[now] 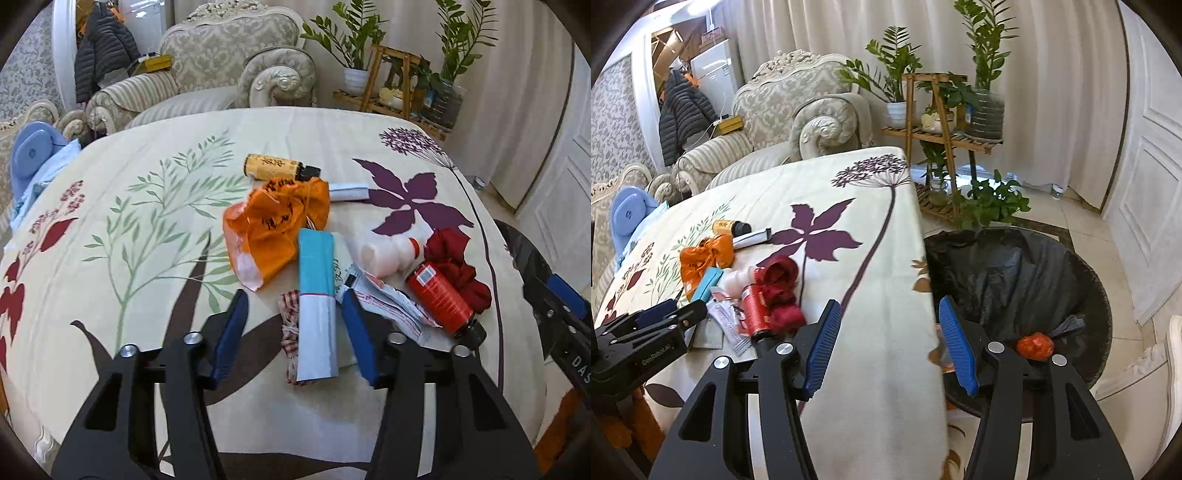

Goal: Collect trash
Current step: 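Grasp the blue-capped tube with the left tool while the right tool grasps the red cloth, then carry both items over the bin and open both tools, then grasp the white tube with the left tool while the right tool grasps the white snack wrapper, then carry the white tube and wrapper over the bin and open both tools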

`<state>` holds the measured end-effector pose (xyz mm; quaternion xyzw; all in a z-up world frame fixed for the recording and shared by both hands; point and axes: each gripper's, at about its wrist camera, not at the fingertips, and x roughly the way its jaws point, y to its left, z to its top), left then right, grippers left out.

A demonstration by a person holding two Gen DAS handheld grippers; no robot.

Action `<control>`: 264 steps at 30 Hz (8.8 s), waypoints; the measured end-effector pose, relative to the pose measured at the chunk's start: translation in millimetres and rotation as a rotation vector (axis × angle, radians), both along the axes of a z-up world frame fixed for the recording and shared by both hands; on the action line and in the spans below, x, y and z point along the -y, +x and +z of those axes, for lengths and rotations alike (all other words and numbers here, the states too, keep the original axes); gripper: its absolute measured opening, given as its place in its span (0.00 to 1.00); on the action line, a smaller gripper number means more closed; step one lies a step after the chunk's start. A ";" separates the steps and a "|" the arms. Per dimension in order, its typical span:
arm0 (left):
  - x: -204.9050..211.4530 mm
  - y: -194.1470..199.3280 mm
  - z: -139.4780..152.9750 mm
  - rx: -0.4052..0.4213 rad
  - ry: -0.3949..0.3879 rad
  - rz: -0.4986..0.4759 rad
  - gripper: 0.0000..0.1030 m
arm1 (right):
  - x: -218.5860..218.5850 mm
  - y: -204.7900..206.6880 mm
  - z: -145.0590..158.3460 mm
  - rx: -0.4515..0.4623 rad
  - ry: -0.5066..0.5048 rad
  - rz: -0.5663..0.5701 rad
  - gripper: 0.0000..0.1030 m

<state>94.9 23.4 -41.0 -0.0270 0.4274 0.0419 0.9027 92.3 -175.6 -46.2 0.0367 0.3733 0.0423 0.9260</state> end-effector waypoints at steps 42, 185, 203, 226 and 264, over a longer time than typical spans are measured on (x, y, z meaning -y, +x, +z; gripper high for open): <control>-66.4 -33.5 1.1 0.022 -0.067 0.051 0.14 | -76.1 38.8 -13.9 -0.124 -0.024 0.204 0.27; 0.9 -19.5 -4.2 0.005 -0.075 -0.024 0.32 | -32.6 14.6 4.4 -0.032 -0.034 0.128 0.48; -30.2 -27.9 1.2 0.022 -0.097 0.007 0.32 | -60.9 41.0 -12.9 -0.128 -0.109 0.182 0.35; -2.1 -38.3 6.8 0.070 -0.084 -0.021 0.32 | -7.0 5.9 7.2 -0.028 -0.058 0.051 0.30; 192.7 20.3 7.7 0.113 -0.053 -0.354 0.32 | 135.8 11.4 8.0 0.034 -0.037 -0.262 0.30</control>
